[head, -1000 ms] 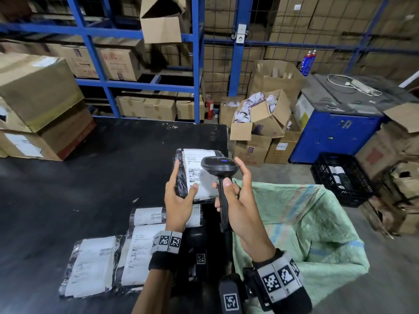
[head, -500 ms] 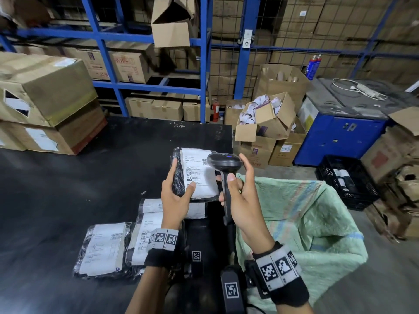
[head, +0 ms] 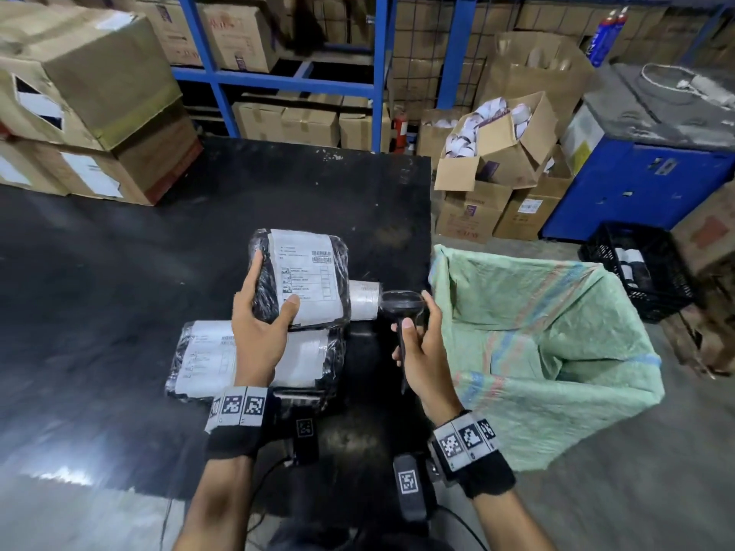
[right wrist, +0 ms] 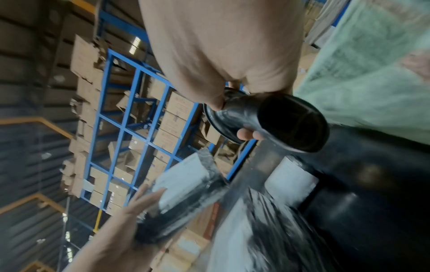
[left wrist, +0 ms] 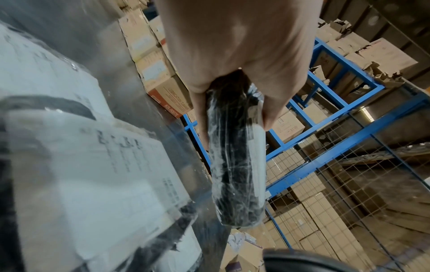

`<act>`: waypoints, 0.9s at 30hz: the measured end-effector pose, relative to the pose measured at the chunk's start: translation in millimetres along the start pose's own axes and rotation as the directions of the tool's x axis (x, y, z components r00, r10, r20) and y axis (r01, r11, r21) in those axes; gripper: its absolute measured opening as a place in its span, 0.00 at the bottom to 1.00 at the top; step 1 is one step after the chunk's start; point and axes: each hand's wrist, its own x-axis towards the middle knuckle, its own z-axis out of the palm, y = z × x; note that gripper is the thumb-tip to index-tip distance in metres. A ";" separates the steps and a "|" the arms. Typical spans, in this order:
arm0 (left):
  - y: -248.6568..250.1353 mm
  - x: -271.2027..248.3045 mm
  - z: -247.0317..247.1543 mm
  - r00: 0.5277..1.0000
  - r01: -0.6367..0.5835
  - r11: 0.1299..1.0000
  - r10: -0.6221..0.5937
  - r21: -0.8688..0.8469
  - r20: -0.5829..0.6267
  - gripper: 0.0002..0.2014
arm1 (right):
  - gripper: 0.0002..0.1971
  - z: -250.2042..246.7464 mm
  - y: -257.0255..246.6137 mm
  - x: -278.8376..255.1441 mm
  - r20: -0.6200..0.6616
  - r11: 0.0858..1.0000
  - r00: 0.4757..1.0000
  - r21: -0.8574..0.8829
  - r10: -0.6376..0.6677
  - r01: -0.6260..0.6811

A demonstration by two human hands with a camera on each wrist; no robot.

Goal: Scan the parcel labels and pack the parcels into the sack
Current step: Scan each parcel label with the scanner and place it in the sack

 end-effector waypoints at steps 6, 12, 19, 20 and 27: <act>0.8 -20.4 -22.7 1.000 -0.010 0.998 0.010 0.069 0.004 0.39 | 0.26 28.6 46.8 -9.4 0.070 0.983 0.981 -0.040 0.180 -0.178; 9.5 -37.8 -30.1 1.000 0.007 0.999 -0.007 0.049 -0.004 0.38 | 0.28 67.0 97.0 -2.8 0.087 0.952 0.948 -0.022 0.307 -0.306; 10.8 -35.1 -31.7 0.999 0.038 0.999 -0.038 0.024 0.015 0.38 | 0.29 91.1 119.6 7.2 0.052 0.943 0.942 -0.042 0.331 -0.329; 11.4 -33.7 -30.5 0.999 0.042 0.999 -0.043 0.018 0.020 0.38 | 0.29 91.9 118.0 7.2 0.063 0.937 0.936 -0.052 0.347 -0.344; 9.6 -25.9 -18.0 0.995 0.086 0.996 -0.084 -0.034 0.050 0.39 | 0.33 74.2 105.8 9.7 0.121 0.951 0.945 -0.087 0.304 -0.295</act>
